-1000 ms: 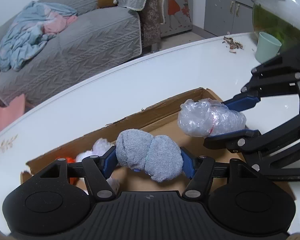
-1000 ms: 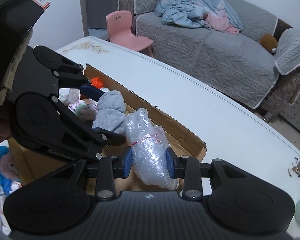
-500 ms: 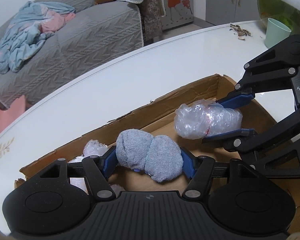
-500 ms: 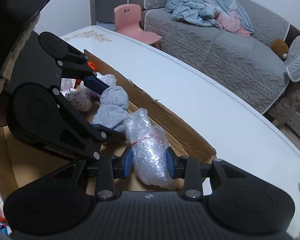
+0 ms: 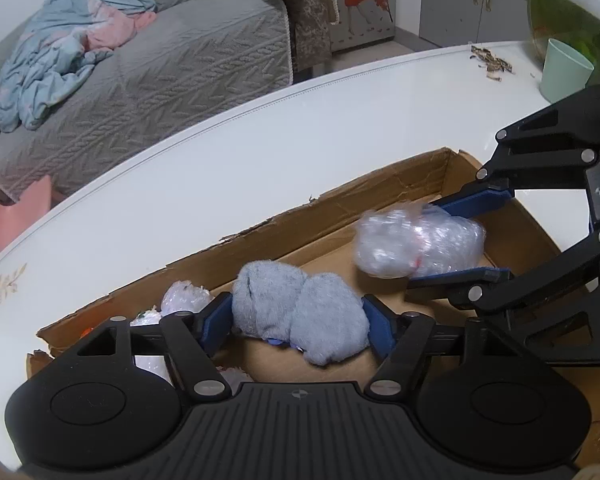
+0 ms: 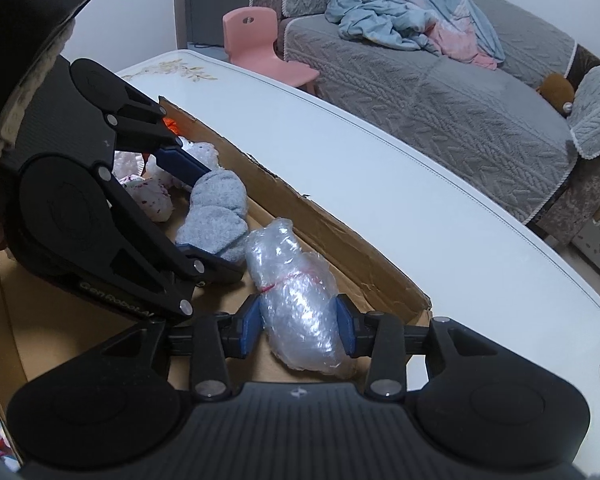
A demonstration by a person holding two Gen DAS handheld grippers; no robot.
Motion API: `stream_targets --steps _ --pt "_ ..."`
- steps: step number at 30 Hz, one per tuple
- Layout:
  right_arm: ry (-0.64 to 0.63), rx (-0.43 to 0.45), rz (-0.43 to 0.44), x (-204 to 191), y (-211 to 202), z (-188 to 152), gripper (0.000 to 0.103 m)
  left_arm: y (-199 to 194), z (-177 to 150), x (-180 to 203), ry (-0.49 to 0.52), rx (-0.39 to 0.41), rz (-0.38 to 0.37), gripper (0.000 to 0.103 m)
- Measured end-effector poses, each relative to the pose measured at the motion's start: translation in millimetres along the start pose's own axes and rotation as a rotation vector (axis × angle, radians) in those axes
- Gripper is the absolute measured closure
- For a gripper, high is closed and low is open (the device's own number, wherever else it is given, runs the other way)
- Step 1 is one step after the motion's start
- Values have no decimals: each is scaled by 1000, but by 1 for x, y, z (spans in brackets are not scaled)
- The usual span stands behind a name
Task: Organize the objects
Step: 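Lower both bundles into the box and open both grippers, then grasp the white knit bundle with left gripper while right grasps the green-print white bundle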
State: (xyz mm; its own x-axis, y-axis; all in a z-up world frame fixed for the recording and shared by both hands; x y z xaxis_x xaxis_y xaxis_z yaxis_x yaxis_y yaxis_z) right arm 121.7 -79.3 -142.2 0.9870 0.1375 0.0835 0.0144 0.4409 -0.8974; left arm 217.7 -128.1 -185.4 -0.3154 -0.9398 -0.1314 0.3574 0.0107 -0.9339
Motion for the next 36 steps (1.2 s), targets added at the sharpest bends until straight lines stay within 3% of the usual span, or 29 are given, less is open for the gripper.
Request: stream_targets --steps 19,31,36 --pt "-37 -11 -12 -2 -16 3 63 -19 -4 1 -14 6 -14 22" --pt "-65 21 -42 -28 -75 -1 61 -98 -22 2 -4 70 -4 18" --pt "-61 43 -49 -48 -101 -14 59 -138 -48 2 12 93 17 16"
Point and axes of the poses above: each gripper's, at about its wrist camera, not at the fingertips, and y roughly the way its jaws point, x to its right, z to its top, the point moved 10 cm from there along y, roughly the way its jaws point, and after that the axes turned 12 degrees about -x, right-handed, at the moved point
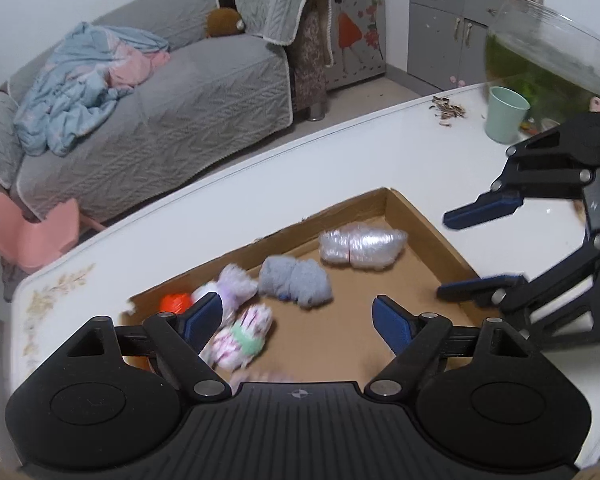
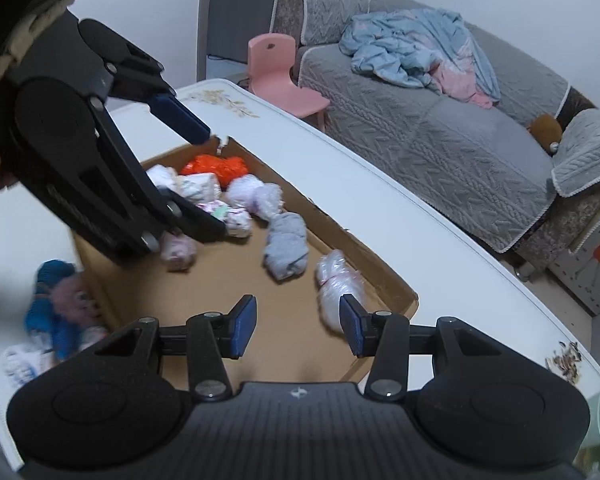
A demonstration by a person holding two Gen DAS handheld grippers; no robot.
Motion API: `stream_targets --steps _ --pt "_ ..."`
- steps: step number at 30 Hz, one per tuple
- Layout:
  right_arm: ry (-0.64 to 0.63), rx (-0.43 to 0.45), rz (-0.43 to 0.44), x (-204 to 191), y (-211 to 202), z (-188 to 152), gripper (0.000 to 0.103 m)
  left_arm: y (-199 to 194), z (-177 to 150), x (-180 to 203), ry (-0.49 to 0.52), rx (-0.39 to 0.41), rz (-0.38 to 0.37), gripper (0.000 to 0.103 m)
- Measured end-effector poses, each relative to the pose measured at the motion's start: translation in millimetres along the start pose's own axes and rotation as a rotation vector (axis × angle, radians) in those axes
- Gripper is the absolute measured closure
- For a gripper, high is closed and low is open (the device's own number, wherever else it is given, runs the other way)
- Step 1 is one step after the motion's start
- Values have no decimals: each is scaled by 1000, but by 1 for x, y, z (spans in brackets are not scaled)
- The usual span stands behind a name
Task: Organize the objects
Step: 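Grasp the white knit bundle with left gripper while right grasps the green-print white bundle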
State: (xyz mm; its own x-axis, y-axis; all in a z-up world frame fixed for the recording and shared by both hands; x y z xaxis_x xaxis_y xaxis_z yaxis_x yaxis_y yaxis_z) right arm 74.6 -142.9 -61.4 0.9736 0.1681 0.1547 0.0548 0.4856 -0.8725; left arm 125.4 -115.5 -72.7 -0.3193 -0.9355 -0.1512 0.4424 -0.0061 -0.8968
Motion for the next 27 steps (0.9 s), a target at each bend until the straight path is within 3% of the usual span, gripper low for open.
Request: stream_targets --steps 7,9,13,16,22,27 --pt "3 26 -5 -26 -36 -17 57 -39 -63 4 -1 -18 2 14" --pt "-5 37 -10 -35 -45 -24 51 -46 -84 6 1 -25 0 12" --pt "-2 23 10 -55 -51 -49 51 -49 -132 16 -51 -60 -40 10" --pt "14 -24 43 -67 -44 -73 51 -39 -175 33 -125 -108 -101 8" --pt "-55 -124 96 -90 -6 -110 47 5 -232 65 -189 -233 -112 8" --pt "-71 -128 126 -93 12 -115 45 17 -232 76 -203 -201 -90 7"
Point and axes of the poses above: each gripper's, at about its wrist camera, not at the fingertips, and y roughly the way its jaws point, x to its right, z to its top, the point moved 10 cm from there along y, roughly the way its jaws point, and after that the axes turned 12 degrees about -x, right-handed, at the moved point
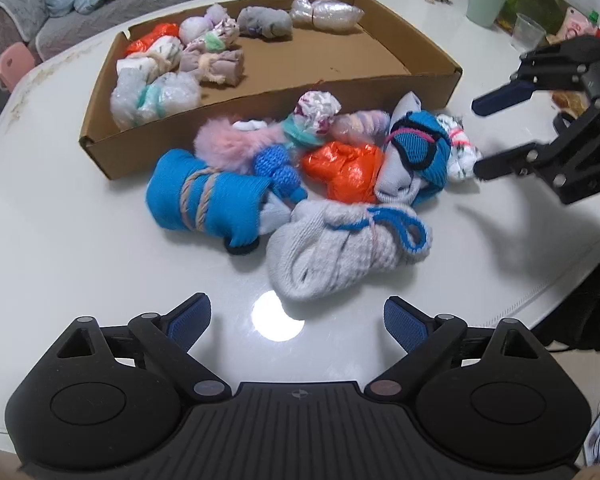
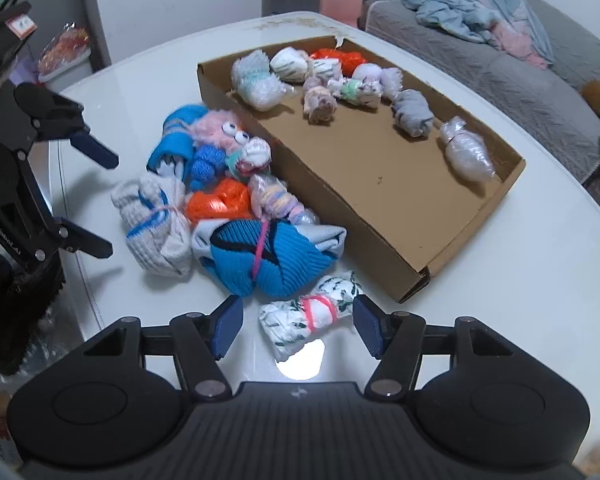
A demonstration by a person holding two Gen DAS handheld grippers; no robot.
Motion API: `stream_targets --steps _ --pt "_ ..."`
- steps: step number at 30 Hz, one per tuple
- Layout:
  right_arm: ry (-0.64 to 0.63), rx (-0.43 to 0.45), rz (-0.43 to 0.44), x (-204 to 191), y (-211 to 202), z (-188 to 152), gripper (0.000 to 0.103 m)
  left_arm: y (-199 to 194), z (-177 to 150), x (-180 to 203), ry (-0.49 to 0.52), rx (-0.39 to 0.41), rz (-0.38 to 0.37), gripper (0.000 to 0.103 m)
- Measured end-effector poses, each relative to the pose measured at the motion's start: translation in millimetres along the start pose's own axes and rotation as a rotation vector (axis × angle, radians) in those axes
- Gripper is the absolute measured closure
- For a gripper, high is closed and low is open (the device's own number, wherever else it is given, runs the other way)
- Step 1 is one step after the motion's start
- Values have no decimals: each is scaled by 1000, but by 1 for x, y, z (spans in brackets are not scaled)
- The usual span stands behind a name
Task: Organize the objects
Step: 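Grasp the white knit bundle with left gripper while right grasps the green-print white bundle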
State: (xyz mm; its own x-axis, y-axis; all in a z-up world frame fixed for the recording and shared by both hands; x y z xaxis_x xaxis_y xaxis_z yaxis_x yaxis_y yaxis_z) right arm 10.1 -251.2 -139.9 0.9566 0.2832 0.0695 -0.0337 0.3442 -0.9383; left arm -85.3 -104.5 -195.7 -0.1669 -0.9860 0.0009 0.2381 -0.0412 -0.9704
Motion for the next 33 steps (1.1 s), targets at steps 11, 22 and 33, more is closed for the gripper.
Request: stream_targets --steps 11,22,33 --pt "-54 -40 -23 7 31 -4 38 16 15 15 -60 50 -57 5" --pt "-14 -80 42 10 24 -18 59 14 14 53 61 80 -122 12" --pt "48 -114 80 13 26 -27 71 15 17 57 103 90 -93 19"
Point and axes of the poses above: each gripper's, at about its wrist camera, not at the fingertips, and y roughly the way its jaws point, x to its right, z to its top, the point moved 10 cm from there along y, roughly the way its jaws point, and after that the axes turned 12 degrees about -x, right-handed, at the moved point
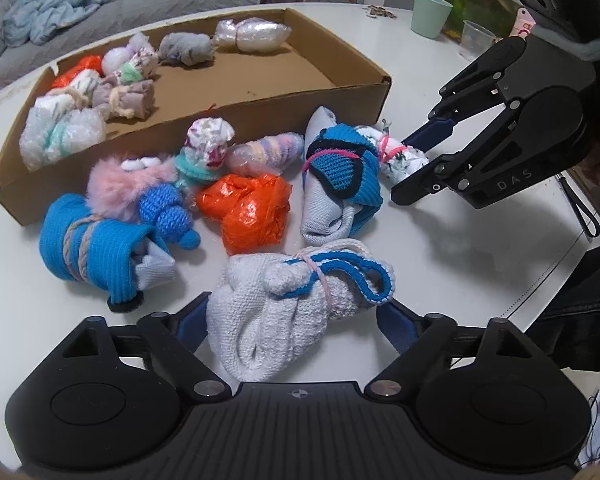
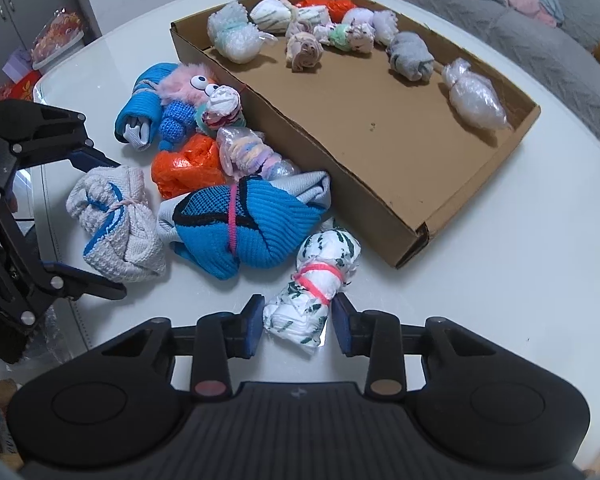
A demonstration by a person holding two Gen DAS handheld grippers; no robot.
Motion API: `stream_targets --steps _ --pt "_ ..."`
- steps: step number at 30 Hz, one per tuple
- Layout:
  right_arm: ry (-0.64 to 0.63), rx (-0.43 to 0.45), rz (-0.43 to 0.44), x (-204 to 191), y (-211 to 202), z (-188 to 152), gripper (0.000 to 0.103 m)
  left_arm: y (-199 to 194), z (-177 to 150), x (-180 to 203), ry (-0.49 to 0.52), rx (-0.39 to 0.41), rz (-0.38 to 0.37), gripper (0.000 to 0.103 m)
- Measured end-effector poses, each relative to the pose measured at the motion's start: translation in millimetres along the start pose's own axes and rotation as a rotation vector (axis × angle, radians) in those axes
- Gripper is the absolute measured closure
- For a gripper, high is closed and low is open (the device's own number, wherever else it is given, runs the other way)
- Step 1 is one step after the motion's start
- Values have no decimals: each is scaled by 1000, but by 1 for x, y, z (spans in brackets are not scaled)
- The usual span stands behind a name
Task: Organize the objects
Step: 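Grasp the white knit bundle with left gripper while right grasps the green-print white bundle, then carry both bundles over the box and lower them beside the other bundles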
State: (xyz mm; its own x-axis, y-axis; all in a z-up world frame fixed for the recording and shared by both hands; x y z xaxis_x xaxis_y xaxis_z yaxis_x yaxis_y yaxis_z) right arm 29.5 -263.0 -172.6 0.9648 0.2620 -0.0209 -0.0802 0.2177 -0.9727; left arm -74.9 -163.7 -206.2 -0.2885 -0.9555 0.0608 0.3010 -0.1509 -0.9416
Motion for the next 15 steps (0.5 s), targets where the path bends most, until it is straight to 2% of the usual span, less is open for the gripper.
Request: stream_targets --steps 4,6,15 --pt "28 2 9 4 -6 -2 71 -1 0 1 36 4 15 32" --pt "45 9 5 8 -11 -3 71 -3 -1 0 45 0 24 42" --pt "78 42 -36 21 -34 -7 71 -18 -13 0 59 -32 34 45"
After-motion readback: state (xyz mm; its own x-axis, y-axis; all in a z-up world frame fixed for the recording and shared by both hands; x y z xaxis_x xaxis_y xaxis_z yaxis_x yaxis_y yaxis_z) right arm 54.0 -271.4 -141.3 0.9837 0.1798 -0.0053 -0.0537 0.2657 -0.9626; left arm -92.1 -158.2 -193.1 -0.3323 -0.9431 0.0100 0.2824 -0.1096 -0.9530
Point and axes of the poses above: each gripper's, at about its wrist camera, not at the fingertips, and y roughly the way its jaws point, x to its right, z to its top, the point moved 10 cm from there along y, roughly the way its jaws point, and after that the axes turned 12 degrees about -x, right-handed, at the moved point
